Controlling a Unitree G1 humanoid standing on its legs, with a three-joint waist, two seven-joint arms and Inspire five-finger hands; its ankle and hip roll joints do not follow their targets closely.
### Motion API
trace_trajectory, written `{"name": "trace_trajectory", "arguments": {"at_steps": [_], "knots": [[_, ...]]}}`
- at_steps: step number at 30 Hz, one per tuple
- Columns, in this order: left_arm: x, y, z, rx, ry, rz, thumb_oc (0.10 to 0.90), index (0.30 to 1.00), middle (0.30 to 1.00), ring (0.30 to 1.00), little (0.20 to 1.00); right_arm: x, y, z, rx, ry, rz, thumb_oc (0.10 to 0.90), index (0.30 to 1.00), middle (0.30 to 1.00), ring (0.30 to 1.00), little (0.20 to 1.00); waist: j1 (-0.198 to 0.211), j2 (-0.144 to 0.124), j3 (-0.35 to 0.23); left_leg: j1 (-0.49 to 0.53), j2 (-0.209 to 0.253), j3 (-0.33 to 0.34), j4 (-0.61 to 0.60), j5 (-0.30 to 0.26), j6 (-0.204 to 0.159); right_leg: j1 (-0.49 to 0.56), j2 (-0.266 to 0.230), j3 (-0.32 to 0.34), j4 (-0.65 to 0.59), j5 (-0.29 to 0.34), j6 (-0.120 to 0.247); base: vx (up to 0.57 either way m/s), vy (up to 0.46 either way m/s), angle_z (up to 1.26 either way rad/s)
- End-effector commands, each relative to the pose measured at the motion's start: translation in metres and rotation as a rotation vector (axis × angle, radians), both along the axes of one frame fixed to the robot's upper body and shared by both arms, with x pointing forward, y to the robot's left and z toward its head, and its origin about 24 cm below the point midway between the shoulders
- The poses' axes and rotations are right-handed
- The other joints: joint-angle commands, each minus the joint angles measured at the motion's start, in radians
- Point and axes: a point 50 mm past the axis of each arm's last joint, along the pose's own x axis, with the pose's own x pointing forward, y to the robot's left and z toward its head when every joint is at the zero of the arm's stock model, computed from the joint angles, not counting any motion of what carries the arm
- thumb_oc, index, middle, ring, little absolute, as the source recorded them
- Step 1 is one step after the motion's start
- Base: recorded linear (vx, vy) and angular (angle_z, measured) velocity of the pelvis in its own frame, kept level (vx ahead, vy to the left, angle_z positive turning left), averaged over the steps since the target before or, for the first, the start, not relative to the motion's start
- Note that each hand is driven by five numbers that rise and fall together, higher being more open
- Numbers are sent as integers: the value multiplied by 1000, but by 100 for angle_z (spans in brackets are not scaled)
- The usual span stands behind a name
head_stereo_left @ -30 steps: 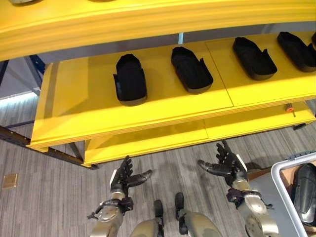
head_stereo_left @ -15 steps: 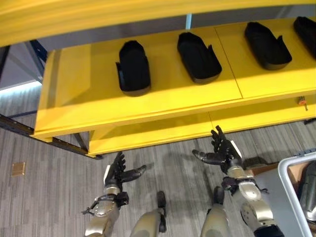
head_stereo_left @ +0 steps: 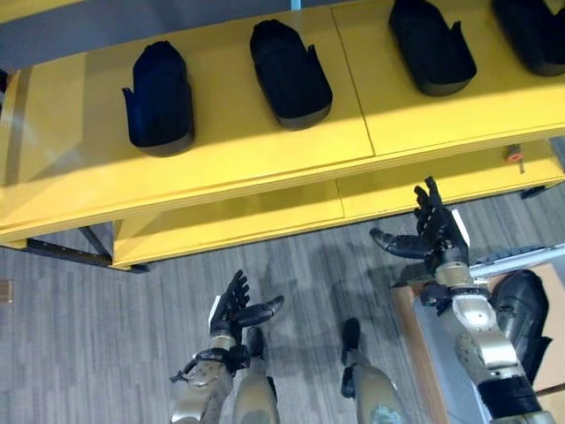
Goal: Move parts from the plastic box to the shelf.
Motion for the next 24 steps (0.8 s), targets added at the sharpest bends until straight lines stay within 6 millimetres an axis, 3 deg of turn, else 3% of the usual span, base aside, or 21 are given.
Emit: {"name": "trace_trajectory", "arguments": {"at_steps": [1,3,6,14,16,24], "knots": [[6,26,33,74,-165,23,900,1000,1000,1000,1000,-1,19,76,5,-397,65,900,1000,1000,1000,1000,15,-110,-20,113,-20,4,-22,-44,-43,18,-81,-10,37,13,49,4,-10,3],[6,26,33,75,-164,24,900,1000,1000,1000,1000,1,18,83,-18,-417,56,900,1000,1000,1000,1000,16,-111,-19,110,-20,6,-22,-43,-45,13,-80,-9,38,13,49,3,0,4],[3,23,33,48,-169,13,900,1000,1000,1000,1000,18,12,114,-64,-470,31,900,1000,1000,1000,1000,33,-122,-2,99,-26,6,-23,-45,-45,-1,-82,-4,38,20,48,9,8,4],[4,27,38,50,-188,21,900,1000,1000,1000,1000,21,13,155,-146,-575,32,900,1000,1000,1000,1000,49,-133,13,93,-38,-2,-23,-49,-43,-5,-91,-6,42,21,48,4,9,1],[4,29,38,53,-189,25,900,1000,1000,1000,1000,23,13,174,-183,-613,21,900,1000,1000,1000,1000,59,-139,20,89,-42,-7,-22,-49,-43,-5,-94,-9,41,22,49,9,33,2],[4,29,40,33,-197,25,900,1000,1000,1000,1000,46,-10,202,-189,-558,-67,900,1000,1000,1000,1000,89,-145,45,61,-51,-30,-25,-41,-47,-16,-101,-28,44,22,47,-6,13,9]]}}
